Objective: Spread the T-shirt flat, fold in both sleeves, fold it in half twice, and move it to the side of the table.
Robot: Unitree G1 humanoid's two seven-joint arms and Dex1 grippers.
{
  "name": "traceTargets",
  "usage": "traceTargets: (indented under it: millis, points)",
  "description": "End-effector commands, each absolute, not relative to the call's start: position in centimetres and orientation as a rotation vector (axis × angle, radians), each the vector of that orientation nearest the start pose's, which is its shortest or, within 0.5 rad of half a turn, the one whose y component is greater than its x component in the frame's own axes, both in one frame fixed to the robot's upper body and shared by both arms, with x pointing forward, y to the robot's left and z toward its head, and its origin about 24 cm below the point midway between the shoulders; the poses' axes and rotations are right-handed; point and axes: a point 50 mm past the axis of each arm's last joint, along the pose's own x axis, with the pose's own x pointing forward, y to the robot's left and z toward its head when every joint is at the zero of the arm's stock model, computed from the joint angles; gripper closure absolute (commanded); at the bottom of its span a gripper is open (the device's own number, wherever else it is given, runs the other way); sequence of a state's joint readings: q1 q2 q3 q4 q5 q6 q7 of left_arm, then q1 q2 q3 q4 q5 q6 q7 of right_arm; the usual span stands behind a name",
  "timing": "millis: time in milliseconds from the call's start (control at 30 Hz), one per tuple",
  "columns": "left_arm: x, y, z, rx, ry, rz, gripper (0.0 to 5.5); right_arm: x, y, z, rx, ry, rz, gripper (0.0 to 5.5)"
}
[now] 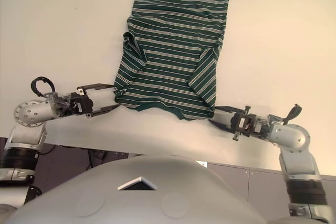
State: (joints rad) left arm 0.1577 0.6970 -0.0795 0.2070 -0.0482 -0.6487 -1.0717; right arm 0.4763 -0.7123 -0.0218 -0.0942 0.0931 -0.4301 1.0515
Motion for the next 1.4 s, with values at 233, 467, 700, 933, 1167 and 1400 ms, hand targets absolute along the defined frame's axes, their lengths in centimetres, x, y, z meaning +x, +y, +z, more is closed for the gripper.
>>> traceTargets:
  millis: [233, 467, 700, 933, 1167, 1400]
  points:
    - [17.1, 23.6, 0.9, 0.702, 0.210, -1.327, 3.88, 13.1, -15.8, 7.5, -0.630, 0.157, 1.251, 4.51]
    - [16.7, 23.2, 0.7, 0.706, 0.205, -1.355, 5.02, 13.9, -15.8, 8.9, -0.578, 0.175, 1.174, 5.50]
    - [16.4, 23.1, 0.7, 0.693, 0.199, -1.338, 5.50, 14.5, -22.8, 6.9, -0.646, 0.272, 1.165, 4.32]
    - [15.8, 23.2, 0.5, 0.682, 0.195, -1.306, 5.50, 15.4, -26.4, 5.6, -0.913, 0.238, 1.282, 3.90]
    - [16.0, 23.3, 0.6, 0.683, 0.191, -1.301, 5.50, 13.5, -25.7, 3.1, -0.932, 0.126, 1.343, 3.90]
    - [16.4, 23.3, 0.7, 0.680, 0.189, -1.308, 5.50, 13.0, -25.6, 2.2, -0.917, 0.092, 1.342, 3.90]
